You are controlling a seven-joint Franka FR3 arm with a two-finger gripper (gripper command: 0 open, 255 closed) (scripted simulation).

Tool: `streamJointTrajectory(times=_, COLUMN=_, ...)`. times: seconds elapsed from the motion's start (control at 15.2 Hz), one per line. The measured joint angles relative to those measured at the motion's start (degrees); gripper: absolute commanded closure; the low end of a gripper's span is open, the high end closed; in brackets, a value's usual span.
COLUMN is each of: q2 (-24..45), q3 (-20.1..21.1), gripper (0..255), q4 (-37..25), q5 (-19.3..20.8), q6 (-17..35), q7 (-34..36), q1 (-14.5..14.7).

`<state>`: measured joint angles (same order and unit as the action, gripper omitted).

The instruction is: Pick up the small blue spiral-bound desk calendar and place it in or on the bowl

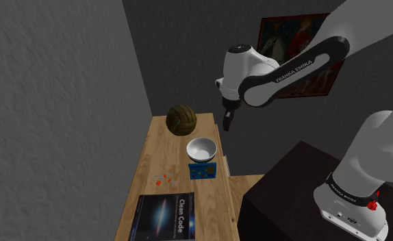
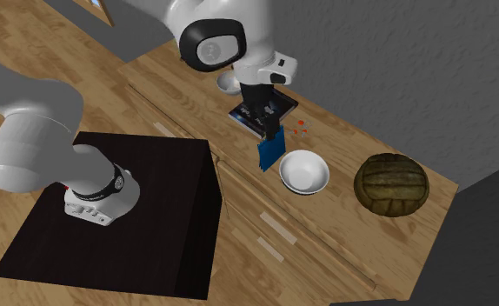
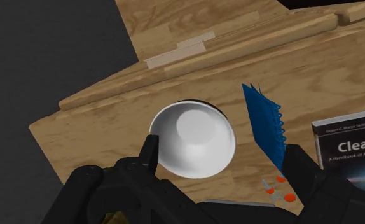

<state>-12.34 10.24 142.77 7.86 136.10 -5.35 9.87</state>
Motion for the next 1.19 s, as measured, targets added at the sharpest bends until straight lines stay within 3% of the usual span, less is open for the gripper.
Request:
streamJointTrajectory(times=0.59, q2=18.16, q3=3.01, gripper=0, q4=-5.05, q5=8.19, q6=11.57, q7=2.51, q1=2.21)
streamJointTrajectory(times=1.19, q2=35.74, q3=1.39, gripper=0, q4=-12.97, q5=19.61, q6=19.19, q7=7.38, q1=8.07)
